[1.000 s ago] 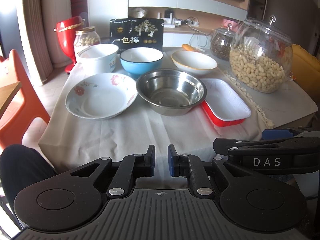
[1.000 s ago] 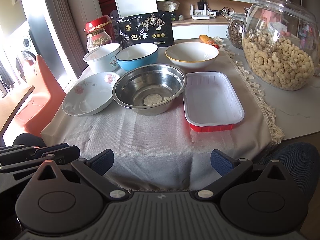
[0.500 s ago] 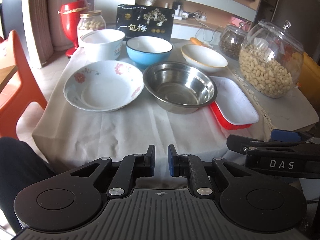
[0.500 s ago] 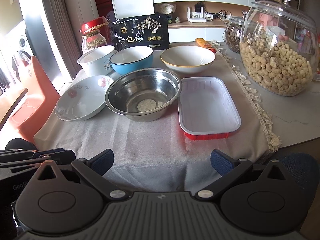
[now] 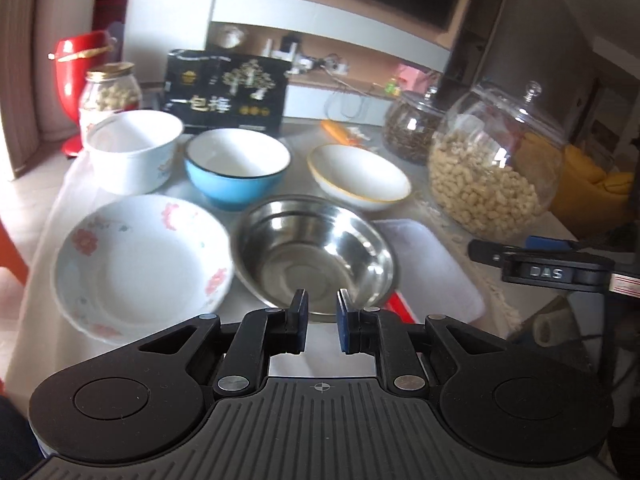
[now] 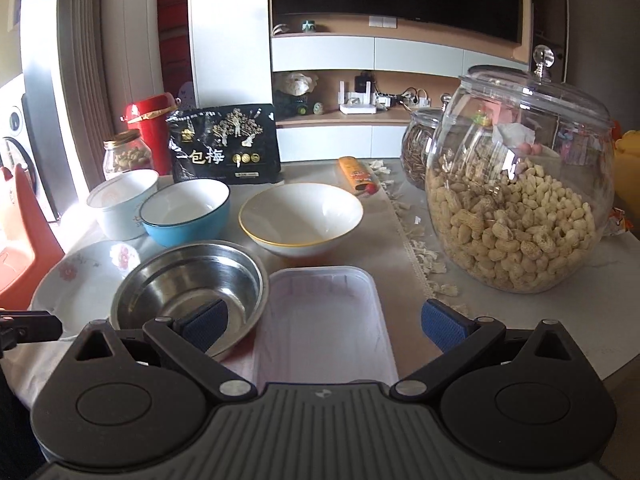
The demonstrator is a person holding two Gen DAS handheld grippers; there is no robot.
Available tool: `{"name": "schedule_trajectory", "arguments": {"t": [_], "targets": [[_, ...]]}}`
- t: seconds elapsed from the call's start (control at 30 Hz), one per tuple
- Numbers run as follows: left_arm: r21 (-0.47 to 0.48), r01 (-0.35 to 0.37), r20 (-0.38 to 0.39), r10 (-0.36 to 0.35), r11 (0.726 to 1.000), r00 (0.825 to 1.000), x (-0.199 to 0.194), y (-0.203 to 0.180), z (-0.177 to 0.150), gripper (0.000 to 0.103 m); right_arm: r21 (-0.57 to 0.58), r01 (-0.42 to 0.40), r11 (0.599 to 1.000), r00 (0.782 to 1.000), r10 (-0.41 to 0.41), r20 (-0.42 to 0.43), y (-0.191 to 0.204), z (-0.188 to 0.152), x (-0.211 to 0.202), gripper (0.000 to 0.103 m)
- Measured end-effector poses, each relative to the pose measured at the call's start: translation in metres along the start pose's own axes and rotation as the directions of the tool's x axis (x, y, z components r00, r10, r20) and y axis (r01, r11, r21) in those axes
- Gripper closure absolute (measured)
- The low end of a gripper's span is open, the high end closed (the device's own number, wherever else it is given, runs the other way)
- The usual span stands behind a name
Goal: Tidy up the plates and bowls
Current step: 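Move both tools forward toward the stainless steel bowl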
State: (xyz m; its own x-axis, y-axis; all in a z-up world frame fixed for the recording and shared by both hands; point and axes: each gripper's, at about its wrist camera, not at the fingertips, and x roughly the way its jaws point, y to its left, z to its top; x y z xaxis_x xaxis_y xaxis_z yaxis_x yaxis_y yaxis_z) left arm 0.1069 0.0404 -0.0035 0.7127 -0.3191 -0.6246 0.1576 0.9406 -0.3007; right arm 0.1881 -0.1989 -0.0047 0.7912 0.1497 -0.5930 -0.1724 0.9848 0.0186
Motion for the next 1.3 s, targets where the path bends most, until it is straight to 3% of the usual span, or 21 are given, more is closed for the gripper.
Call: {"name": "schedule_trajectory", "arguments": {"t": [0.03,0.07,0.13,0.3,0.37,0.5,0.67,0.73,0.93,1.07,1.13,1.23,1.3], "targets": [[-0.030,0.101,-0.038,-0.102,0.994,0.994,0.012,-0.002,0.004,0.086,0.003,0.023,1.000,0.999,-0.023,-0.023,-0.009,0.002,0.009,0.000],[-0.082,0.190,-0.085,-0.197,0.978,0.977,0.028,-0.004,0.006,0.086,0.005,0.040,0.999,0.998,-0.040,-0.047,-0.018,0.002,0.017,0.000],[-0.149,0.248,-0.187,-0.274,0.957,0.943,0.063,-0.013,0.009,0.086,-0.002,0.051,0.999,0.994,-0.051,-0.102,-0.033,0.004,0.032,0.000],[-0.151,0.159,-0.306,-0.199,0.976,0.931,0.123,-0.034,0.007,0.086,-0.009,-0.032,0.999,0.988,0.030,-0.149,-0.060,-0.002,0.054,0.001],[-0.157,0.137,-0.323,-0.182,0.978,0.929,0.137,-0.036,0.007,0.086,0.055,-0.096,0.994,0.974,0.105,-0.200,-0.071,-0.001,0.067,0.012],[-0.118,0.074,-0.350,-0.112,0.990,0.930,0.155,-0.040,0.009,0.087,0.200,-0.182,0.963,0.923,0.237,-0.302,-0.088,0.000,0.103,0.053],[-0.050,0.073,-0.363,-0.086,0.996,0.928,0.170,-0.057,0.017,0.088,0.274,-0.232,0.933,0.879,0.322,-0.352,-0.091,-0.001,0.137,0.065],[-0.025,0.098,-0.366,-0.100,0.995,0.925,0.176,-0.067,0.019,0.081,0.262,-0.225,0.938,0.892,0.307,-0.332,-0.093,0.000,0.138,0.065],[0.006,0.202,-0.364,-0.186,0.979,0.913,0.207,-0.095,0.024,0.081,0.331,-0.147,0.932,0.934,0.240,-0.263,-0.141,-0.004,0.121,0.063],[-0.003,0.238,-0.353,-0.224,0.971,0.908,0.209,-0.095,0.028,0.080,0.376,-0.099,0.921,0.941,0.209,-0.264,-0.156,-0.009,0.121,0.062],[-0.008,0.267,-0.338,-0.254,0.964,0.906,0.196,-0.088,0.032,0.080,0.302,-0.073,0.950,0.962,0.147,-0.230,-0.145,-0.005,0.114,0.058],[-0.002,0.311,-0.255,-0.301,0.950,0.919,0.158,-0.069,0.045,0.080,0.147,0.037,0.988,0.989,-0.015,-0.145,-0.122,0.004,0.098,0.051],[-0.013,0.318,-0.177,-0.315,0.948,0.932,0.132,-0.047,0.055,0.080,0.103,0.058,0.993,0.994,-0.048,-0.093,-0.110,0.011,0.087,0.051]]}}
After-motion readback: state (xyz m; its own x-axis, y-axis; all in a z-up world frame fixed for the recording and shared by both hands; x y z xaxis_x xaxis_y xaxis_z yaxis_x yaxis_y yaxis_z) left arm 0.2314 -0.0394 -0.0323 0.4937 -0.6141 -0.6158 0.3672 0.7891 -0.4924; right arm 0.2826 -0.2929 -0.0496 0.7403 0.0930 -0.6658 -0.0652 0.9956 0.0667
